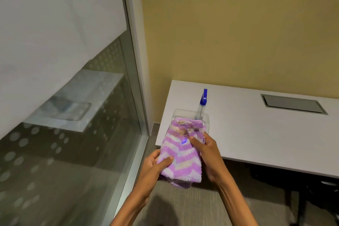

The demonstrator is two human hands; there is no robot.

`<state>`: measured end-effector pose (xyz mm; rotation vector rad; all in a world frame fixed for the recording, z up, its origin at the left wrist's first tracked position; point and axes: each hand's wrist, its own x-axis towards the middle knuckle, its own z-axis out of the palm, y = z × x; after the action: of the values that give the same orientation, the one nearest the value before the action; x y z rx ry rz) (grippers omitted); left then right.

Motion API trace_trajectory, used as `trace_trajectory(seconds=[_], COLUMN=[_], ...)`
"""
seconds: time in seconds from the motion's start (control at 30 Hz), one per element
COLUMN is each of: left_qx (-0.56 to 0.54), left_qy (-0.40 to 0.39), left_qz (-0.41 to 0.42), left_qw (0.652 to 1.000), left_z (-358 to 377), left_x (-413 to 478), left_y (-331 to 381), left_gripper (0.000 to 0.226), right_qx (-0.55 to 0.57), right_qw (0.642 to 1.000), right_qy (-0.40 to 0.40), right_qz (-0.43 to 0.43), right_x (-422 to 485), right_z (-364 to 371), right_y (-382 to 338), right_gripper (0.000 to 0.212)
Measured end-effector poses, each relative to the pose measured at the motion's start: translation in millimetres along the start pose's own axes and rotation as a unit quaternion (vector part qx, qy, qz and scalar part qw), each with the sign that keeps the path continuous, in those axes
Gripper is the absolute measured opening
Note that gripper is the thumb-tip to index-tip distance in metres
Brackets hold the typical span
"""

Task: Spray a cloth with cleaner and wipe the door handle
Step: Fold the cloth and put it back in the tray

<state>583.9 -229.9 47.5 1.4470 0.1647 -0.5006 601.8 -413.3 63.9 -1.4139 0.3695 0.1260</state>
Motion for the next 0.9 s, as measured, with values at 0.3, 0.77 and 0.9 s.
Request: trace_trajectory(seconds=[0.3, 0.77, 0.9], left_qx=[0.012, -0.117, -0.133], left_qy=[-0.057, 0.007, 0.009], left_qz=[-0.026, -0.005, -0.003], left_qw=[0.998, 0.993, 0.991], left_z=[-14, 7, 11], left_x=[87, 197, 215], left_y=[29, 66, 72], left_gripper=[0.061, 0.062, 0.061], right_qx=[0.069, -0.164, -0.238], right_qw=[0.997, 0.983, 0.967], right_qy=[0.031, 0.054, 0.085], right_qz=[0.031, -0.055, -0.035], right_x=[77, 168, 182], right_z=[4, -4, -7], right_y=[-14, -55, -60], right_gripper=[0.031, 0.040, 0.049])
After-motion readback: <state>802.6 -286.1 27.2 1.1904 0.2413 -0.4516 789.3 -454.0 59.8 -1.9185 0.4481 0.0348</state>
